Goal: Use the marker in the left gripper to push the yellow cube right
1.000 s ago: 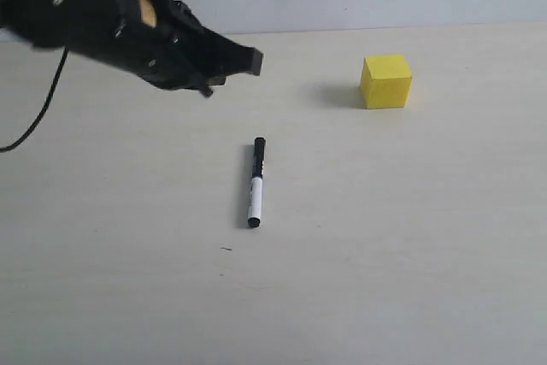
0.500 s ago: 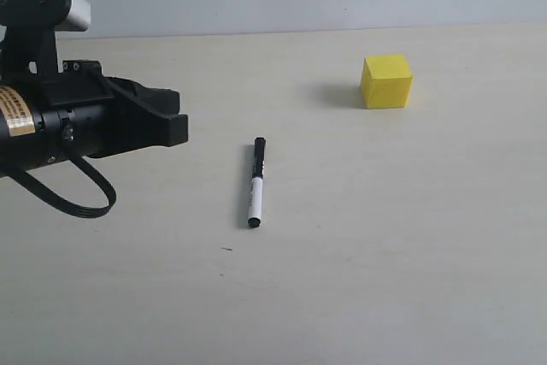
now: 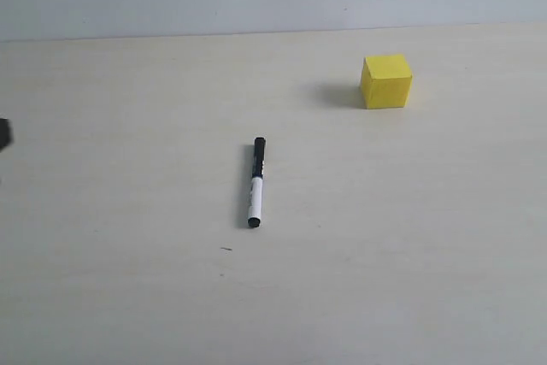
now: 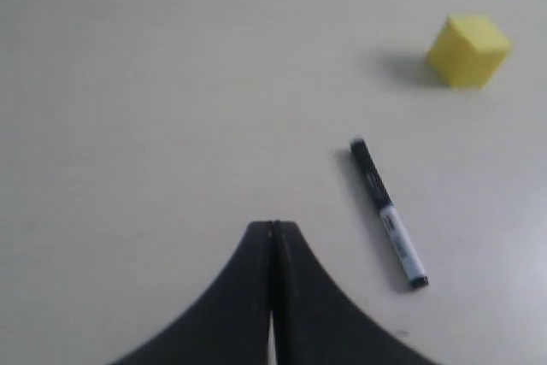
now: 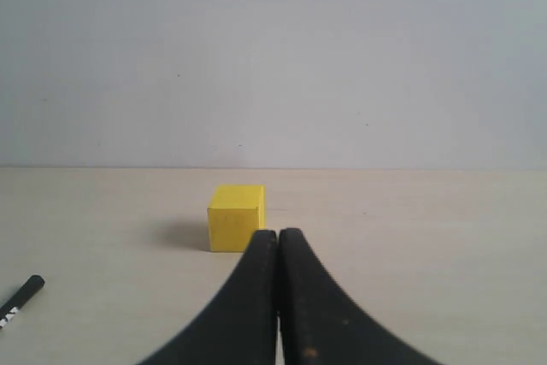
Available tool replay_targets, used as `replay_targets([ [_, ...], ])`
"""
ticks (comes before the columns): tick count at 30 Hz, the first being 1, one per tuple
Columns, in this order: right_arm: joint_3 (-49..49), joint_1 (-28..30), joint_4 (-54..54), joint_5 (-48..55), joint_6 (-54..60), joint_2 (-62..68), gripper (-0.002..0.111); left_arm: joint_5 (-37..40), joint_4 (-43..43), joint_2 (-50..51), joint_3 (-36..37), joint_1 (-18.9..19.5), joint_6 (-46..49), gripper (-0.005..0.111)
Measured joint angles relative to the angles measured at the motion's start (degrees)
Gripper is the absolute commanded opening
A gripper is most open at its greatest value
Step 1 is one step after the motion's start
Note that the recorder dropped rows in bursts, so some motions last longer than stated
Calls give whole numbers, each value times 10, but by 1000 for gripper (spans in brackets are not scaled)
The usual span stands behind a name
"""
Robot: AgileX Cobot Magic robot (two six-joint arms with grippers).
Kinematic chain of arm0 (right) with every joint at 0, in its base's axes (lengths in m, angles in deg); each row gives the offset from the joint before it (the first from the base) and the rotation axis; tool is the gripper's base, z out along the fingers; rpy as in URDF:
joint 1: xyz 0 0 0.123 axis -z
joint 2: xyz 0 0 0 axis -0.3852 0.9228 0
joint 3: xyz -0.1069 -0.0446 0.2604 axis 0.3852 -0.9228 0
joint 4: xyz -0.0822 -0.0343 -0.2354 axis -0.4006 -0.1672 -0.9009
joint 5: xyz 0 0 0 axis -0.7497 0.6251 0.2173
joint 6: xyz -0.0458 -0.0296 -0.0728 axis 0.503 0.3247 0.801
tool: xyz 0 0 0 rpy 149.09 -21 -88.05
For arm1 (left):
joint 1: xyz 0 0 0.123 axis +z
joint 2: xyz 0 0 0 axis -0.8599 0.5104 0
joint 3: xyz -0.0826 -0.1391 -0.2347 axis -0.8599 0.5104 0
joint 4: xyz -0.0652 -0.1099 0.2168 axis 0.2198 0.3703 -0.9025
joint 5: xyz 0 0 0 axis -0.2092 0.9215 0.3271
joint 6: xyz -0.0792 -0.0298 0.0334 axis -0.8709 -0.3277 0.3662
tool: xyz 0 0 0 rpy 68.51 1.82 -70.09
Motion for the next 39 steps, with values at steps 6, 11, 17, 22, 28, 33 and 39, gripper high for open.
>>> replay_targets([
  [6,0,0,0,0,0,0,0,-48,-10,-239,131,125,8,0],
  [11,0,0,0,0,0,0,0,-51,-12,-363,195,198,8,0],
  [17,0,0,0,0,0,0,0,-11,-12,-438,198,237,9,0],
  [22,0,0,0,0,0,0,0,-1,-14,-439,198,246,9,0],
  [28,0,0,0,0,0,0,0,-1,-14,-439,198,246,9,0],
  [33,0,0,0,0,0,0,0,0,-14,-439,198,246,9,0],
  [39,0,0,0,0,0,0,0,0,-14,-439,198,246,9,0],
])
